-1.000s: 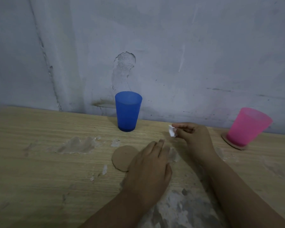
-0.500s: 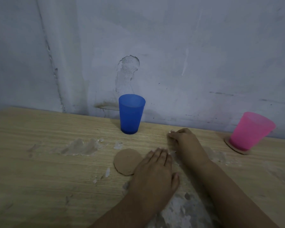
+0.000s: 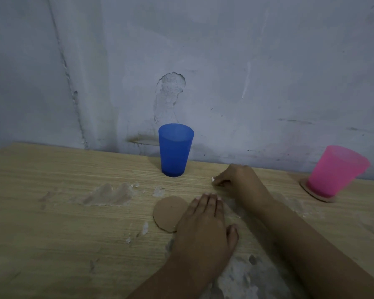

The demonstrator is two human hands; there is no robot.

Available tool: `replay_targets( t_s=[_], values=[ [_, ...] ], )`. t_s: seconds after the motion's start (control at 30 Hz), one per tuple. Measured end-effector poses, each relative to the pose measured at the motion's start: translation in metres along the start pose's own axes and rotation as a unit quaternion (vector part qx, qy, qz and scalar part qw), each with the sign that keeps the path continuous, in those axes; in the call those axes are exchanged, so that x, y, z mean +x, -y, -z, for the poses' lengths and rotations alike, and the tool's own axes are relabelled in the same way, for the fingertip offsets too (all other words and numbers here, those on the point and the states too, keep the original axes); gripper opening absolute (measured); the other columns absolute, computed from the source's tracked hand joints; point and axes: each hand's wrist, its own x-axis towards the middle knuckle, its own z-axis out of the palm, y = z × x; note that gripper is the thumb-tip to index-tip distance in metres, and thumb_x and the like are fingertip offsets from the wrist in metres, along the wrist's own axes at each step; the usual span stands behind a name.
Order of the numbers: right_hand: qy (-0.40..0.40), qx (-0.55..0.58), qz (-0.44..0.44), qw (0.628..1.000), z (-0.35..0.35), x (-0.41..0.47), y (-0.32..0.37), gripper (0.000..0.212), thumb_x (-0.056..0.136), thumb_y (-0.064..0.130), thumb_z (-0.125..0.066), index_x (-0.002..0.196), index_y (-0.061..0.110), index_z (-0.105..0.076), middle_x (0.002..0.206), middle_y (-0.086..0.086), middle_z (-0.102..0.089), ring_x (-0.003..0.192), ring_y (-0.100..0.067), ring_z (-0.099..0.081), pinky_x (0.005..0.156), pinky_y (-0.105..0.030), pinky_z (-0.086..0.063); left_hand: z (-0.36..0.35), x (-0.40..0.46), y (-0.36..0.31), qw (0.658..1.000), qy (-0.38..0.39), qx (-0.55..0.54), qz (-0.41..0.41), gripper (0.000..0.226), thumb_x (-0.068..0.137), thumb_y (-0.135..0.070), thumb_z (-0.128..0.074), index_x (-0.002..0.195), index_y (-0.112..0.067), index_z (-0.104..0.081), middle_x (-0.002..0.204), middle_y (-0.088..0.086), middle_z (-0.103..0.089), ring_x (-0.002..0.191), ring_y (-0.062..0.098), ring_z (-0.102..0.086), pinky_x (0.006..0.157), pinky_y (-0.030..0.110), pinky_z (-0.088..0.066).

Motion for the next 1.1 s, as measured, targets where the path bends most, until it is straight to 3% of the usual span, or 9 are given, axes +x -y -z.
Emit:
replay_targets(
  t_s=[0.1,0.27,0.37,0.5,0.67,0.77,0.9,1.03,1.1],
  values=[
    [-0.012,0.005,0.005,1.0,0.001,-0.009,-0.008,0.015,0.086,0.018,-0.065,0.089,0.01,-0.076,0.088,-0.014,-0.072,0.085,-0.026,-0.066,0.075,-0.029,-0.043,-0.001,0.0,0.001,1.0,0.004,0.005,0.001,0.068,0.097,-0.047,-0.023,0.15,-0.007,-0.01,0.159,0.01,-0.009,0.146,0.017,-0.002,0.115,0.03,0.008],
    [-0.049,-0.004,-0.055,0.997,-0.01,0.021,-0.007,0.024,0.087,0.006,-0.056,0.104,0.014,-0.072,0.103,-0.014,-0.065,0.095,-0.027,-0.06,0.081,-0.024,-0.038,-0.001,0.0,0.001,1.0,0.023,0.005,0.006,0.069,0.096,-0.048,-0.023,0.15,-0.007,-0.008,0.16,0.01,-0.007,0.146,0.018,-0.001,0.114,0.03,0.008],
    [-0.027,0.007,-0.015,0.999,-0.012,0.015,0.003,0.022,0.086,0.007,-0.06,0.103,0.014,-0.072,0.102,-0.011,-0.068,0.092,-0.023,-0.063,0.08,-0.021,-0.04,-0.001,0.001,0.002,1.0,0.015,0.004,0.007,0.069,0.096,-0.049,-0.023,0.15,-0.007,-0.01,0.159,0.01,-0.01,0.146,0.017,-0.003,0.115,0.031,0.006],
    [-0.011,0.007,0.037,0.999,0.002,-0.012,-0.002,0.015,0.08,0.014,-0.068,0.092,0.009,-0.075,0.089,-0.013,-0.072,0.084,-0.027,-0.067,0.077,-0.027,-0.049,-0.001,0.0,0.001,1.0,0.01,0.003,0.007,0.069,0.096,-0.048,-0.023,0.15,-0.007,-0.012,0.159,0.011,-0.012,0.146,0.017,-0.005,0.116,0.031,0.006],
    [-0.025,-0.016,-0.057,0.998,-0.006,0.015,-0.005,0.029,0.087,0.005,-0.054,0.109,0.014,-0.07,0.11,-0.012,-0.064,0.102,-0.025,-0.059,0.091,-0.026,-0.04,0.0,0.0,0.001,1.0,0.018,0.004,0.007,0.069,0.096,-0.048,-0.023,0.15,-0.007,-0.01,0.159,0.01,-0.01,0.146,0.018,-0.004,0.116,0.032,0.004],
    [-0.043,0.039,-0.008,0.998,-0.013,0.003,0.008,0.022,0.084,0.005,-0.059,0.1,0.012,-0.073,0.101,-0.01,-0.07,0.094,-0.023,-0.063,0.083,-0.022,-0.041,0.001,-0.001,0.0,1.0,0.023,-0.003,0.009,0.071,0.095,-0.05,-0.024,0.15,-0.008,-0.011,0.159,0.01,-0.012,0.146,0.018,-0.004,0.116,0.032,0.003],
    [-0.04,0.026,0.002,0.999,0.002,0.0,-0.005,0.014,0.084,0.008,-0.064,0.092,0.009,-0.076,0.093,-0.013,-0.073,0.086,-0.027,-0.066,0.079,-0.031,-0.049,0.002,0.0,0.0,0.999,0.033,0.002,-0.006,0.073,0.095,-0.05,-0.025,0.15,-0.005,-0.008,0.159,0.013,-0.008,0.146,0.021,-0.003,0.117,0.034,0.003],
    [-0.022,-0.022,-0.032,0.999,-0.005,0.019,-0.001,0.027,0.084,0.001,-0.056,0.103,0.011,-0.072,0.107,-0.01,-0.07,0.099,-0.023,-0.062,0.087,-0.023,-0.04,0.003,-0.005,-0.005,0.999,0.045,-0.014,-0.02,0.074,0.094,-0.047,-0.025,0.15,-0.005,-0.003,0.159,0.013,-0.001,0.146,0.02,0.003,0.115,0.033,0.008],
    [-0.008,-0.007,-0.016,1.0,-0.006,0.01,0.001,0.025,0.081,0.002,-0.062,0.102,0.012,-0.072,0.104,-0.008,-0.07,0.097,-0.022,-0.063,0.084,-0.018,-0.04,0.004,-0.008,-0.006,0.998,0.058,-0.016,-0.026,0.076,0.093,-0.047,-0.025,0.15,-0.004,0.002,0.159,0.014,0.005,0.146,0.021,0.009,0.114,0.033,0.012]
  ],
)
